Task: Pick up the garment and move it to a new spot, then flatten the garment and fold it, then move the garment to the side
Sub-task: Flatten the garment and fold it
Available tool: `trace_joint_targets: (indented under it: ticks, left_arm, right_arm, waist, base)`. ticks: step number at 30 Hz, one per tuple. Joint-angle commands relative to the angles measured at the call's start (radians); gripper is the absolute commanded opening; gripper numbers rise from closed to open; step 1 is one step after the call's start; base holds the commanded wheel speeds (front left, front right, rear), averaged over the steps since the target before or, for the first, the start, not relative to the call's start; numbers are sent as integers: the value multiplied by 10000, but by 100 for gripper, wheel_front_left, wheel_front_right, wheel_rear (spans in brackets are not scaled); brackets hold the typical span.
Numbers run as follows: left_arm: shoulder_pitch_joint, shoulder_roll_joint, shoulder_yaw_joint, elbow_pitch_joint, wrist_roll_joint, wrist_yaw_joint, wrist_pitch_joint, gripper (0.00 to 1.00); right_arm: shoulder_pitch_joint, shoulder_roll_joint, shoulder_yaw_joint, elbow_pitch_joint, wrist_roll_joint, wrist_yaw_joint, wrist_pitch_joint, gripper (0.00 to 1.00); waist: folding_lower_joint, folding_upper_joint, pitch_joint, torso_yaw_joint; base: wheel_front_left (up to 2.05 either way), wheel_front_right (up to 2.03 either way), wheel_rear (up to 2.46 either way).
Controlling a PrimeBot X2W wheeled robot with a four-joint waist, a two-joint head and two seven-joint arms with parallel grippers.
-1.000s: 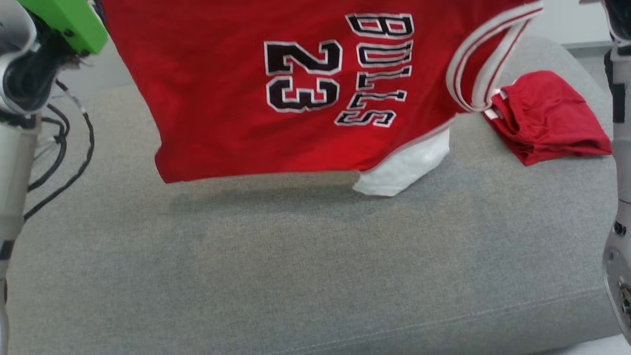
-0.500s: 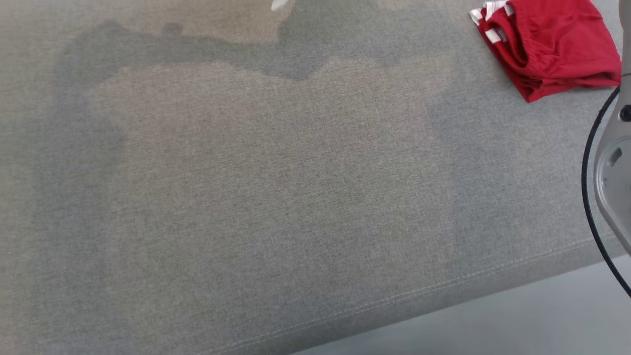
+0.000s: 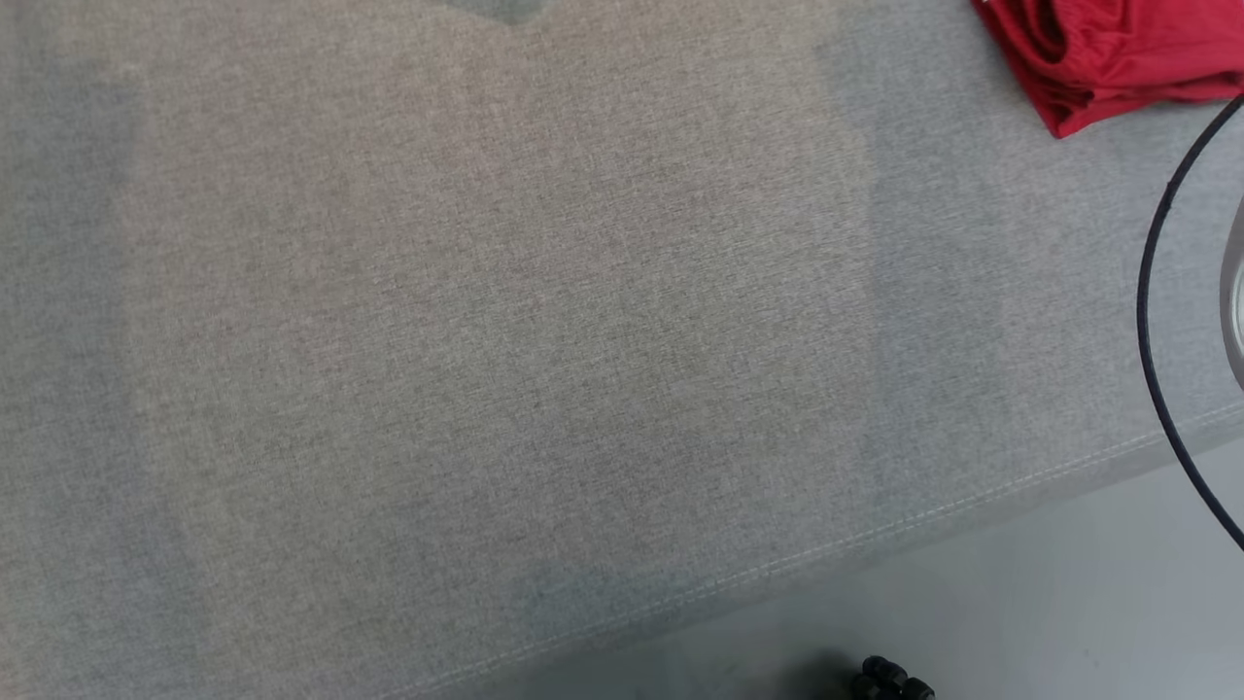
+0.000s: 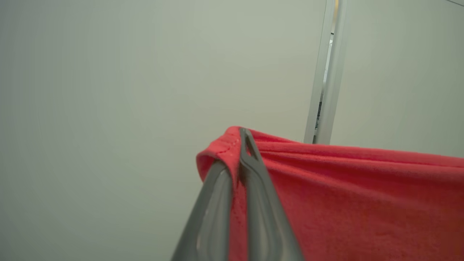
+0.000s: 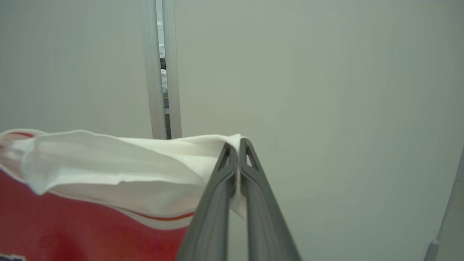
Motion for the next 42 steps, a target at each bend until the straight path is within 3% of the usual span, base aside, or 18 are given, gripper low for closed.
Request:
trace_joint_targets:
  ticks: [1,4,11,18,25,30,35,42]
  left_arm:
    - [-170,192,195,-16,36,119,-83,0]
    - [-204,188,692,-494,235,253,-91,0]
    - [932,-360,1732,-942,67,-225,-74,0]
    - [2641,-1327,1862,-747,-596,-1244,-64,0]
    - [5208,-1310,1547,-1235,-1471,-1557,235,0]
    - [7426,-1095,1350,-2704,-2335,-1576,308,0]
    - [9907,-876,1218,-4185,-2672,-1570,196,0]
    - [12872,-1031,565,-5455,-2201,-1437,78,0]
  right_arm:
    - [-129,-153,-115,5,2,-47,-88,0]
    - [-277,-169,-278,100,-52,-48,-145,0]
    - [292,-156,136,630,243,-47,-149,0]
    - [1423,-115,2014,1637,1177,-36,-33,0]
    - [3755,-123,3899,1212,3274,-35,439,0]
    - [5999,-873,5022,-960,5441,-35,1330,0]
    - [9115,-2450,5767,-4291,7314,-36,2189,0]
    - [13602,-3576,4923,-8408,8490,-33,3062,0]
  waist:
    - [-2,-1,169,119]
    - [-2,-1,335,262]
    - [-2,-1,403,720]
    - [-2,-1,-75,1309]
    - [-2,-1,-1186,1614]
    - [-2,-1,-1810,1777]
    - [-2,-1,-2316,1974]
    - [-2,-1,-2845,2192]
  base:
    - [0,0,0]
    - [0,0,0]
    - [0,0,0]
    - [0,0,0]
    - [0,0,0]
    - [0,0,0]
    - [0,0,0]
    - [0,0,0]
